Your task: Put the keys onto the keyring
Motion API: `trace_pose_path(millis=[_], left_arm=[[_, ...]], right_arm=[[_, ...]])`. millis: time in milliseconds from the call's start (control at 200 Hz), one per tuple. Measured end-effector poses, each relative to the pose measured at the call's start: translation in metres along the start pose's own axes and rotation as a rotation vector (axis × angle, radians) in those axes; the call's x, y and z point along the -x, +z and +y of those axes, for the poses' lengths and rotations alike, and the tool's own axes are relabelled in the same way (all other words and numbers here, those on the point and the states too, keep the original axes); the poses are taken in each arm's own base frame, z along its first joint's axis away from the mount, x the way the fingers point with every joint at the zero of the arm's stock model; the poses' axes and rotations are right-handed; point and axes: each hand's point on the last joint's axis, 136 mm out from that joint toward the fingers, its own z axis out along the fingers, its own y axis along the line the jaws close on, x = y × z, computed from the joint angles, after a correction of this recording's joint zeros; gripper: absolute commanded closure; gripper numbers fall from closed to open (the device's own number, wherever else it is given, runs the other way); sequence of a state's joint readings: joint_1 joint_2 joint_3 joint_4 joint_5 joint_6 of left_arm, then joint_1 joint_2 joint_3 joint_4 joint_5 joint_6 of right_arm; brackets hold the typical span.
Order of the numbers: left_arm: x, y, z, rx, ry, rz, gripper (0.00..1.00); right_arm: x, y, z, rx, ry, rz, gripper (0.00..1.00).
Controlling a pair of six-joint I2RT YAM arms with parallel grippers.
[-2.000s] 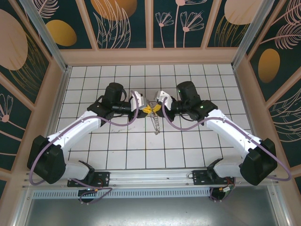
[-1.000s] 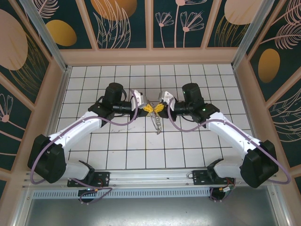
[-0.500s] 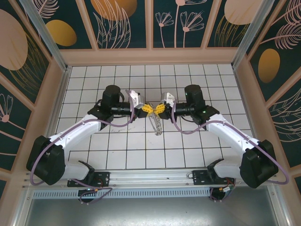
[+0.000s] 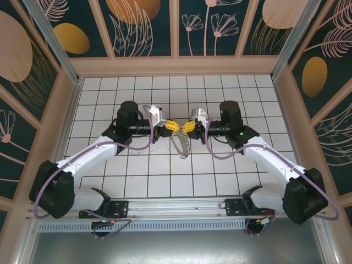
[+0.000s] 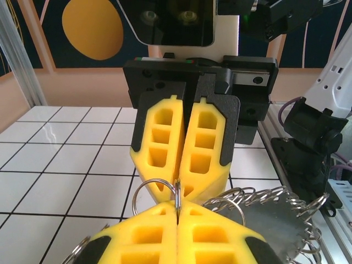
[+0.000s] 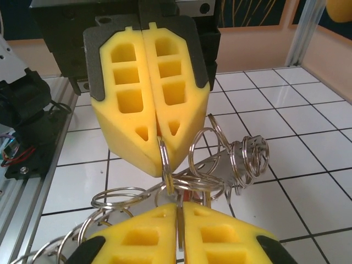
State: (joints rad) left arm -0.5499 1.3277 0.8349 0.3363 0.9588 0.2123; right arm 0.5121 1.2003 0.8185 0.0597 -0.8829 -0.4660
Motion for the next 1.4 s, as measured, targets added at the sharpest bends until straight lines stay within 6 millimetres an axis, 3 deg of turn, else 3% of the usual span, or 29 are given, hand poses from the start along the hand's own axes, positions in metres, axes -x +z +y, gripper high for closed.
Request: trace_pose_path(millis=[210, 445, 796, 996, 1071, 1161, 1281, 1401], left_arm=[[-0.011, -0.001, 0.005, 0.037, 0.010, 0.043, 1.00], [-0.015, -0.001, 0.006, 0.041, 0.023, 0.057, 1.00], [-0.014, 0.000, 0.005, 0.032, 0.038, 0.063, 1.00], [-0.016, 0.001, 0.006, 0.026, 0.030, 0.067, 1.00], [-0.015, 0.001, 0.006, 0.025, 0.030, 0.067, 1.00], [-0.015, 0.001, 0.006, 0.026, 0.031, 0.066, 1.00], [-0.015, 0.001, 0.007, 0.026, 0.031, 0.067, 1.00], [-0.019, 0.001, 0.007, 0.031, 0.028, 0.080, 1.00]], right_arm=[[0.008, -0.012, -0.003, -0.081, -0.054, 0.006, 0.86], [-0.001, -0.013, -0.005, -0.107, -0.054, 0.044, 0.82], [-0.034, 0.006, -0.009, -0.038, 0.029, 0.102, 0.71], [-0.040, 0.017, -0.005, 0.014, 0.052, 0.096, 0.68], [-0.038, 0.019, -0.005, 0.018, 0.055, 0.083, 0.73], [-0.035, 0.020, -0.006, 0.019, 0.052, 0.068, 0.86], [-0.037, 0.020, -0.010, -0.004, 0.069, 0.078, 0.89], [-0.046, 0.019, -0.014, -0.040, 0.076, 0.117, 0.76]])
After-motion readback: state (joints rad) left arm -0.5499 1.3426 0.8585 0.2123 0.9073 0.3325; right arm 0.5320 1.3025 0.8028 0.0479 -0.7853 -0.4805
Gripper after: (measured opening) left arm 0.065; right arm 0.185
